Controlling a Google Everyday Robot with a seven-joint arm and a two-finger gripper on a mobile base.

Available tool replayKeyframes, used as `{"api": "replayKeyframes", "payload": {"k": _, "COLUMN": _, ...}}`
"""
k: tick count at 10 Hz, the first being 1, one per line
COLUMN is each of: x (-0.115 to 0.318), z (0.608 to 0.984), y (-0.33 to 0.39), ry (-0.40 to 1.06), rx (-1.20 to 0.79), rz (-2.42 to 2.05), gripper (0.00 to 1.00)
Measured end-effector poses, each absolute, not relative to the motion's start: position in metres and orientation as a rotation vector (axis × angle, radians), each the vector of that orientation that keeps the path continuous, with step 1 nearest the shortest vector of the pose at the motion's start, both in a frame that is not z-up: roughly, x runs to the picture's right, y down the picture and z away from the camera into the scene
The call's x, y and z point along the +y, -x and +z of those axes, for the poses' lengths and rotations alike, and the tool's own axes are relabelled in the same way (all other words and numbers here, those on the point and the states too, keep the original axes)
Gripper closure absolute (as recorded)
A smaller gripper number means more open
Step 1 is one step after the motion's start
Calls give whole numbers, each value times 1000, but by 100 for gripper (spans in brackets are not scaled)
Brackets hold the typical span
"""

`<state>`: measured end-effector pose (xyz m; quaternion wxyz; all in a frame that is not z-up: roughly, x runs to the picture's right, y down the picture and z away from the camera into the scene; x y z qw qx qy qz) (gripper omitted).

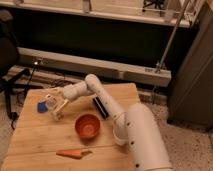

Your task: Stand the bottle upright

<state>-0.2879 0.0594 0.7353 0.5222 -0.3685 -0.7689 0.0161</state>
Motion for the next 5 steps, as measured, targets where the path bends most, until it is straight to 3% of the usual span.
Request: {"api": "replayKeyframes", "payload": {"k": 5, "x": 59, "z": 739, "y": 273, "ry": 884, "rx": -1673, "rz": -57, "gripper": 20}}
